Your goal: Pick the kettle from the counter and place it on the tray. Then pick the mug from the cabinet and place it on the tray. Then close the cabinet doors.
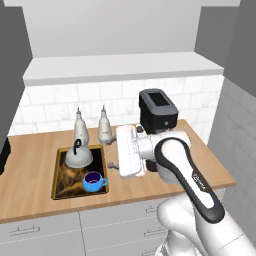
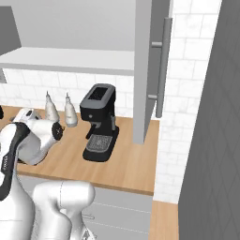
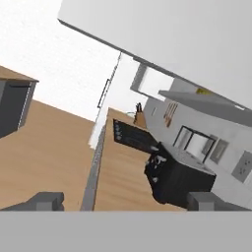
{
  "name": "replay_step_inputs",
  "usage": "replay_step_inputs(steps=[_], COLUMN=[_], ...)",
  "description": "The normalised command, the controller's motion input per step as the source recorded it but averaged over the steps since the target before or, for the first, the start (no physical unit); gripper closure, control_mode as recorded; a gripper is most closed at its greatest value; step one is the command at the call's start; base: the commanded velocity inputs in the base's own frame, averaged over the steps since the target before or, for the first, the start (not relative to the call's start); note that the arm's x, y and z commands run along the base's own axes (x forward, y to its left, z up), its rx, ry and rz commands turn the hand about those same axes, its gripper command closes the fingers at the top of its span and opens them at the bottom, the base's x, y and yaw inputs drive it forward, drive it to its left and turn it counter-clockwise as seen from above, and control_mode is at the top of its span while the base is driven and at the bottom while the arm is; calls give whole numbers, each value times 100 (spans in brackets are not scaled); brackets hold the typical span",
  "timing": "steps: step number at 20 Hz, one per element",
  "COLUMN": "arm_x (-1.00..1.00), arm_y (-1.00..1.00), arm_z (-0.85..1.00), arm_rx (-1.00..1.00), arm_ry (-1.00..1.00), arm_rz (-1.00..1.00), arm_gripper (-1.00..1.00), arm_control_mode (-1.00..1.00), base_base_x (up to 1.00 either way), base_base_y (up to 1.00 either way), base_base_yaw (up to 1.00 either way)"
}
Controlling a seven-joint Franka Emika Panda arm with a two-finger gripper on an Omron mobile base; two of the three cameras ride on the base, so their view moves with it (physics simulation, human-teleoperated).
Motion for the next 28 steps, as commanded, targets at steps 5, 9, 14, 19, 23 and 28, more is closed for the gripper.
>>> replay_step_inputs(steps=[5, 9, 14, 19, 23, 28], arm_x=[-51, -55, -52, -76, -47, -8], arm_y=[-31, -46, -76, -67, -44, -25], arm_z=[13, -7, 6, -5, -9, -27], arm_rx=[-6, -3, 0, 0, 1, 0], arm_ry=[-4, -8, -10, -16, -16, -18], arm_rz=[-23, 0, -10, -31, -43, -44], arm_gripper=[-100, -100, -100, -100, -100, -100], arm_control_mode=[-100, -100, -100, -100, -100, -100], base_base_x=[0, 0, 0, 0, 0, 0], base_base_y=[0, 0, 0, 0, 0, 0], base_base_yaw=[0, 0, 0, 0, 0, 0])
